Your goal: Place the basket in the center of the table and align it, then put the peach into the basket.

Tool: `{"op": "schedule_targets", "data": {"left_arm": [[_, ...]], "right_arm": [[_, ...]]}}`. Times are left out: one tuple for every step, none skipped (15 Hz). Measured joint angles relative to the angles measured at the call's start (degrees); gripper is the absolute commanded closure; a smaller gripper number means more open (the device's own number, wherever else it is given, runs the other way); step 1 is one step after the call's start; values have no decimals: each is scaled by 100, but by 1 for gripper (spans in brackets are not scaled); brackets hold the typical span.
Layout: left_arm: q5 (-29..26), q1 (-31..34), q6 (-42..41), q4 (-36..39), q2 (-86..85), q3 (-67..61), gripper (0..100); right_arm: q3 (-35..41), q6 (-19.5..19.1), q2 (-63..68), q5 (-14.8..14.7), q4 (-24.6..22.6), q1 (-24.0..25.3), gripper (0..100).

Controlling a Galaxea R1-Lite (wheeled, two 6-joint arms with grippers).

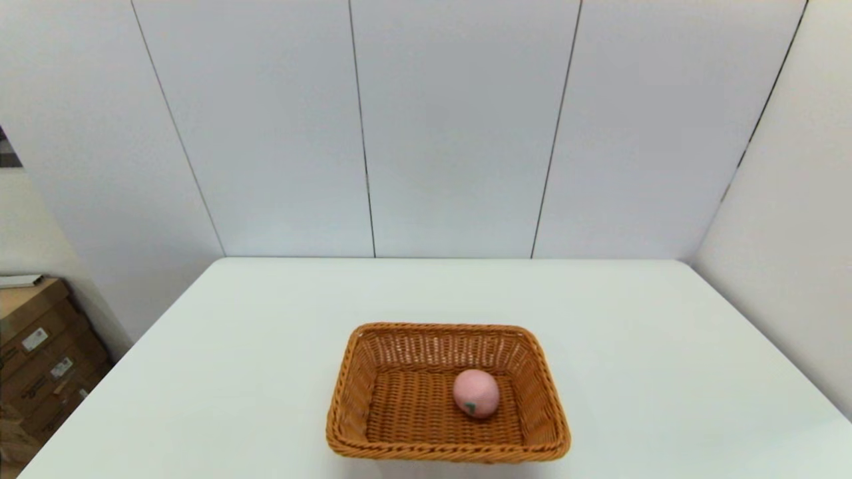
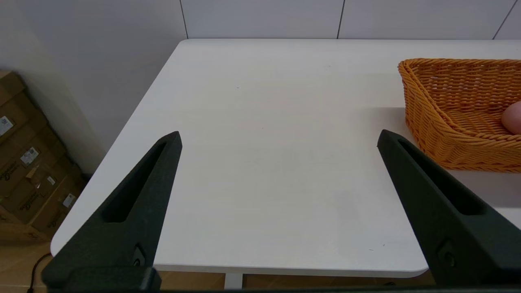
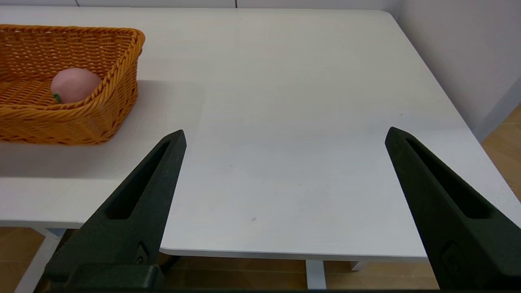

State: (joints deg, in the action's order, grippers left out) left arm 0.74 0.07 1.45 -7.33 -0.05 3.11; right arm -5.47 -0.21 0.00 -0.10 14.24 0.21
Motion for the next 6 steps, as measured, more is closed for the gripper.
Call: {"op": "schedule_targets", "data": {"left_arm": [[0, 0, 0, 0, 0, 0, 0], [0, 0, 0, 0, 0, 0, 0], [2, 0, 2, 0, 0, 0, 0], [2, 0, 0, 0, 0, 0, 0], [0, 0, 2, 0, 0, 0, 0], [2, 0, 2, 0, 0, 2, 0]], "right_arm": [[0, -1, 0, 0, 0, -2, 0], [0, 5, 2, 0, 0, -2, 0], [0, 16, 0, -4, 1, -2, 0], [2, 21, 2, -6, 0, -2, 0], [13, 21, 0, -9, -2, -2, 0], [24, 21, 2, -9, -5, -5, 0]]}}
